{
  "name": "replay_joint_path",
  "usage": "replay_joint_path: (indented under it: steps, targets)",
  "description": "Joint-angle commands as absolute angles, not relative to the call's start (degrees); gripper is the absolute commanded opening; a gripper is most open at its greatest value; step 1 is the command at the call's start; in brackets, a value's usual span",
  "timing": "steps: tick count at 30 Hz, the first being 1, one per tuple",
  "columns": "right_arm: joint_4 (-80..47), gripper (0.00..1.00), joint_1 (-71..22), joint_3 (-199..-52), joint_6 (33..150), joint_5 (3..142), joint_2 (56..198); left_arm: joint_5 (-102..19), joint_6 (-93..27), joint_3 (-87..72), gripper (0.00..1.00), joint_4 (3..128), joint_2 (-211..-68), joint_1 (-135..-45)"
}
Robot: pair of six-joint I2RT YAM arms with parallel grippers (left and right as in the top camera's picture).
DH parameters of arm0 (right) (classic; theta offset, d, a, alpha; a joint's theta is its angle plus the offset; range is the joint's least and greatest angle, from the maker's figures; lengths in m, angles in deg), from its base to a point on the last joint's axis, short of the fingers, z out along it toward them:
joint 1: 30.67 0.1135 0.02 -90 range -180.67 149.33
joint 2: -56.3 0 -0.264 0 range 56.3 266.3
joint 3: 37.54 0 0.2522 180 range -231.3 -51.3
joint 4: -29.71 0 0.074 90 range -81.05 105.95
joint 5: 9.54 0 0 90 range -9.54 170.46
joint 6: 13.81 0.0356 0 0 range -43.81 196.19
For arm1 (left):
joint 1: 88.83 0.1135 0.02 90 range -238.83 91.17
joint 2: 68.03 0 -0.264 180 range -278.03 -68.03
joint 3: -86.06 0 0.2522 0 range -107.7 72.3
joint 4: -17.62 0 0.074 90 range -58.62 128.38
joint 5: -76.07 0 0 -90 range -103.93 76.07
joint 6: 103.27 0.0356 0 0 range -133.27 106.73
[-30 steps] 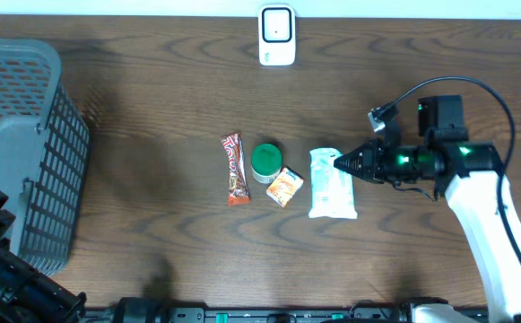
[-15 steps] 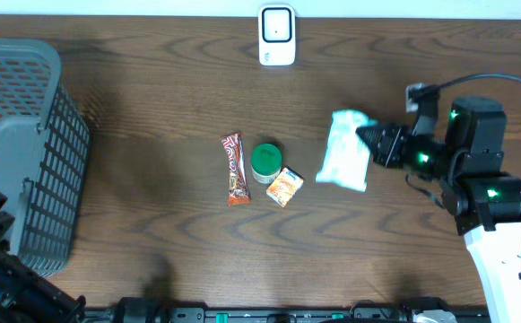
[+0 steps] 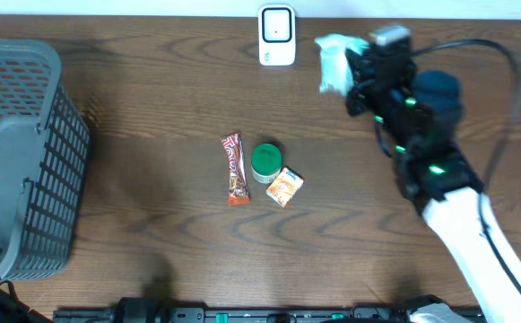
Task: Scan the item barcode
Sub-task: 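Carry the wipes pack to the white scanner with the right gripper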
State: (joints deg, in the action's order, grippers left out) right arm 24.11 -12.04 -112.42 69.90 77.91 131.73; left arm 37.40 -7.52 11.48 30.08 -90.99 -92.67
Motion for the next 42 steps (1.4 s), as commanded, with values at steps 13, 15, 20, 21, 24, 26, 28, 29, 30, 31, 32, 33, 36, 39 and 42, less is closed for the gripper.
replay_joint_path:
  steps: [13, 15, 20, 21, 24, 26, 28, 29, 30, 31, 32, 33, 36, 39, 42]
  targets:
    - [78.75, 0.01, -3.43, -113.38, 28.18, 97.69, 165.42, 37.49, -8.26, 12.09, 0.83, 32.9, -90.31, -92.38]
    - [82.82, 0.02, -3.23, -114.48, 27.22, 96.23, 169.24, 37.51, -8.26, 12.09, 0.83, 33.6, -90.31, -92.36]
    - [80.24, 0.02, -3.25, -122.3, 27.28, 91.29, 177.77, 37.49, -8.24, 12.09, 0.83, 38.3, -90.31, -92.38]
    - [79.3, 0.02, -3.25, -125.16, 27.28, 91.26, 179.91, 37.51, -8.24, 12.09, 0.83, 39.0, -90.31, -92.38]
    - [75.54, 0.02, -3.43, -133.82, 27.28, 90.76, 185.72, 37.51, -8.24, 12.09, 0.83, 40.79, -90.31, -92.38]
    - [71.76, 0.02, -3.69, -138.58, 27.26, 89.12, 188.58, 37.51, -8.24, 12.09, 0.83, 41.95, -90.31, -92.38]
    - [67.13, 0.02, -3.74, -143.74, 27.26, 87.85, 191.8, 37.51, -8.24, 12.09, 0.83, 42.78, -90.31, -92.38]
    - [65.55, 0.02, -3.74, -146.12, 27.28, 87.85, 193.5, 37.51, -8.24, 12.09, 0.83, 42.98, -90.31, -92.38]
    - [64.77, 0.01, -3.74, -147.9, 27.28, 87.88, 194.92, 37.51, -8.24, 12.09, 0.83, 43.18, -90.31, -92.38]
    - [64.33, 0.02, -3.74, -149.64, 27.28, 87.9, 196.47, 37.51, -8.24, 12.09, 0.83, 43.39, -90.31, -92.38]
    - [64.22, 0.01, -3.76, -151.04, 27.26, 87.94, 198.05, 37.51, -8.24, 12.09, 0.83, 43.83, -90.31, -92.38]
    - [64.24, 0.01, -3.76, -151.92, 27.22, 88.16, 199.08, 37.51, -8.24, 12.09, 0.83, 44.25, -90.31, -92.38]
    - [62.69, 0.02, -3.6, -152.73, 26.3, 88.71, 201.13, 37.51, -8.26, 12.09, 0.83, 44.86, -90.31, -92.38]
    - [58.1, 0.01, -2.93, -152.73, 26.23, 88.44, 201.35, 37.51, -8.26, 12.09, 0.83, 44.86, -90.31, -92.38]
    - [54.62, 0.02, -2.16, -152.73, 26.21, 87.88, 201.35, 37.51, -8.24, 12.09, 0.83, 44.86, -90.31, -92.38]
